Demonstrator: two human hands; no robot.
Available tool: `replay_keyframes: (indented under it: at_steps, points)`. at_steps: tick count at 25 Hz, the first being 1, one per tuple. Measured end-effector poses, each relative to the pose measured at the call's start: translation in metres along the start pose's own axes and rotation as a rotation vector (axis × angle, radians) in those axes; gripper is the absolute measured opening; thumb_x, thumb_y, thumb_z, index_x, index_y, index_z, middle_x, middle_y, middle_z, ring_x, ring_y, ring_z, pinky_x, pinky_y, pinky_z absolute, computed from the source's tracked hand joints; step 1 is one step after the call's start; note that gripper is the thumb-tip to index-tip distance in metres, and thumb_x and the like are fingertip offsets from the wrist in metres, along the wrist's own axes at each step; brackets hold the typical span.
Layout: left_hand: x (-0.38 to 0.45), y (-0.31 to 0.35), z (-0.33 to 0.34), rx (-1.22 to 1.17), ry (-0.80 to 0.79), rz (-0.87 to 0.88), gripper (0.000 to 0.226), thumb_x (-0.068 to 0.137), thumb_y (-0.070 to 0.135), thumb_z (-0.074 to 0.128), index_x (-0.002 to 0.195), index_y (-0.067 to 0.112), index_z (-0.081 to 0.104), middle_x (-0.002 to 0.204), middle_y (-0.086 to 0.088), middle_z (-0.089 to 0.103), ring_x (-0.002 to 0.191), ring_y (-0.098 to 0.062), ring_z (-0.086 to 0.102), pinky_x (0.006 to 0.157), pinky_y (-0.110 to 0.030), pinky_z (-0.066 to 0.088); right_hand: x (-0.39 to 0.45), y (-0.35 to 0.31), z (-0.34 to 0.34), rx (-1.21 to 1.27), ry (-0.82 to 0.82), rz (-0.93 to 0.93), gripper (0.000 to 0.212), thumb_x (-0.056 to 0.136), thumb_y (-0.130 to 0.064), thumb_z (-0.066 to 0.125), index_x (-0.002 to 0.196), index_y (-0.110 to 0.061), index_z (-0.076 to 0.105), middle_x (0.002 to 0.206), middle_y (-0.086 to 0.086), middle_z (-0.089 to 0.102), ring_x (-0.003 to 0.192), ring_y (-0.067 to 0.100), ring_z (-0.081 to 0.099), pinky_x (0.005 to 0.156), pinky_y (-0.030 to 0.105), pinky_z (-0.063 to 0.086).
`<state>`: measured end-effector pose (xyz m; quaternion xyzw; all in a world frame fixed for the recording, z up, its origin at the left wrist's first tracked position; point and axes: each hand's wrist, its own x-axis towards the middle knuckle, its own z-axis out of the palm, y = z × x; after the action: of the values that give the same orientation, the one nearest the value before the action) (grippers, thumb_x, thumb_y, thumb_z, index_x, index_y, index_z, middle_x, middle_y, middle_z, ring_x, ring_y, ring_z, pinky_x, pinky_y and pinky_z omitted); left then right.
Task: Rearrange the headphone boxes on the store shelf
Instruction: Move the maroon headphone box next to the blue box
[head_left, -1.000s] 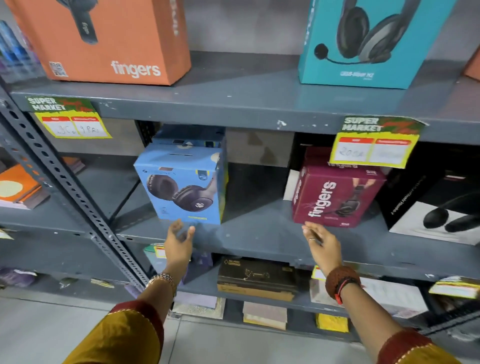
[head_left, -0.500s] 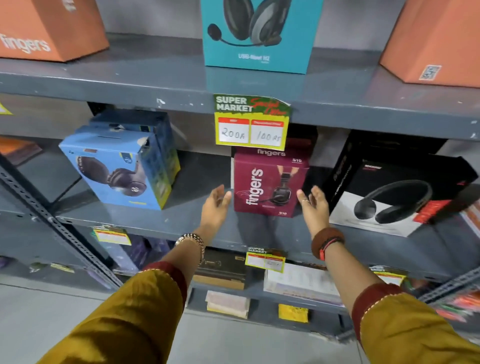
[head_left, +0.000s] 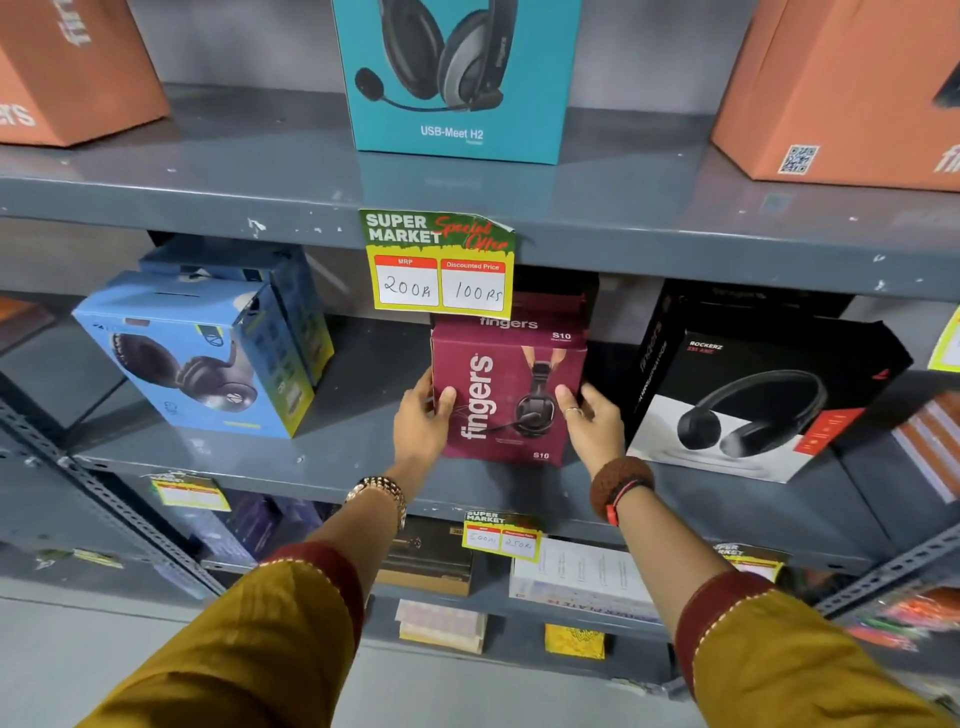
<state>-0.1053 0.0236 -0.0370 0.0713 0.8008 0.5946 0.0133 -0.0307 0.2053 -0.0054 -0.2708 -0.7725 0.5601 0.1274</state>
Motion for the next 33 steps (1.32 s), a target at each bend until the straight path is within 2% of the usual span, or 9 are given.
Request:
replay_keyframes:
  at_steps: [3,7,13,16,19,21,24,29,33]
  points:
    - [-0.021,0.005,-0.003,0.008,0.063,-0.009,0.053,0.090,0.044,0.049,0.140,0.031,0.038,0.113,-0.004,0.047,0.087,-0.004,0.057,0.076,-0.021,0.050,-0.016,-0.004,-0.015,-0.090,0.055,0.005,0.056,0.085,-0.047,0.054,0.130,-0.013,0.053,0.128,0.008,0.062,0.117,0.027,0.057,0.101,0.035,0.041]
    - [-0.047,0.011,-0.016,0.040,0.079,-0.006,0.052,0.091,0.043,0.048,0.141,0.033,0.037,0.109,-0.003,0.042,0.080,0.004,0.052,0.060,-0.005,0.042,-0.039,-0.002,-0.023,-0.117,0.047,-0.070,0.057,0.080,-0.054,0.056,0.122,-0.015,0.060,0.110,0.010,0.071,0.094,0.029,0.069,0.090,0.046,0.053]
    - [-0.071,0.021,-0.053,0.089,0.118,0.030,0.051,0.091,0.042,0.048,0.140,0.032,0.037,0.104,-0.001,0.042,0.079,0.005,0.050,0.056,-0.001,0.038,-0.067,-0.017,-0.012,-0.095,-0.009,-0.129,0.050,0.081,-0.045,0.061,0.117,-0.010,0.063,0.086,-0.001,0.065,0.072,0.020,0.066,0.076,0.045,0.060]
    - [-0.076,0.014,-0.080,0.148,0.161,0.047,0.050,0.091,0.042,0.049,0.139,0.031,0.040,0.099,0.001,0.045,0.082,-0.002,0.053,0.076,-0.019,0.049,-0.070,-0.021,0.009,-0.103,-0.074,-0.163,0.043,0.081,-0.047,0.060,0.111,-0.017,0.067,0.085,0.001,0.072,0.077,0.020,0.070,0.076,0.045,0.059]
    - [-0.077,0.000,-0.111,0.157,0.208,0.035,0.049,0.089,0.042,0.052,0.135,0.027,0.047,0.111,0.000,0.057,0.097,-0.012,0.058,0.085,-0.034,0.050,-0.068,-0.023,0.042,-0.092,-0.159,-0.208,0.046,0.077,-0.055,0.058,0.107,-0.021,0.069,0.092,0.001,0.075,0.087,0.018,0.069,0.081,0.044,0.058]
    - [-0.077,-0.010,-0.133,0.104,0.240,0.007,0.045,0.088,0.039,0.057,0.130,0.025,0.052,0.113,0.002,0.062,0.100,-0.014,0.060,0.085,-0.035,0.051,-0.066,-0.024,0.068,-0.087,-0.199,-0.220,0.050,0.075,-0.056,0.057,0.110,-0.021,0.068,0.099,0.002,0.075,0.092,0.017,0.068,0.084,0.045,0.057]
    - [-0.071,-0.025,-0.156,0.041,0.253,-0.044,0.042,0.086,0.028,0.062,0.126,0.017,0.053,0.116,-0.003,0.065,0.106,-0.018,0.061,0.089,-0.036,0.051,-0.066,-0.028,0.099,-0.065,-0.258,-0.233,0.030,0.086,-0.031,0.058,0.111,-0.016,0.066,0.100,0.002,0.072,0.095,0.019,0.067,0.089,0.048,0.054]
    - [-0.050,-0.039,-0.179,-0.057,0.212,-0.109,0.025,0.087,0.013,0.062,0.108,0.017,0.048,0.108,-0.003,0.061,0.099,-0.017,0.060,0.062,-0.008,0.049,-0.059,-0.028,0.139,-0.011,-0.240,-0.173,0.039,0.089,-0.016,0.055,0.128,-0.012,0.052,0.128,0.012,0.060,0.121,0.026,0.054,0.104,0.050,0.043]
    - [-0.030,-0.047,-0.181,-0.125,0.172,-0.135,0.022,0.088,0.007,0.058,0.106,0.014,0.046,0.116,-0.012,0.061,0.104,-0.023,0.061,0.060,-0.010,0.053,-0.045,-0.024,0.152,0.024,-0.203,-0.167,0.043,0.089,-0.014,0.055,0.131,-0.016,0.049,0.130,0.013,0.060,0.122,0.024,0.055,0.104,0.049,0.044]
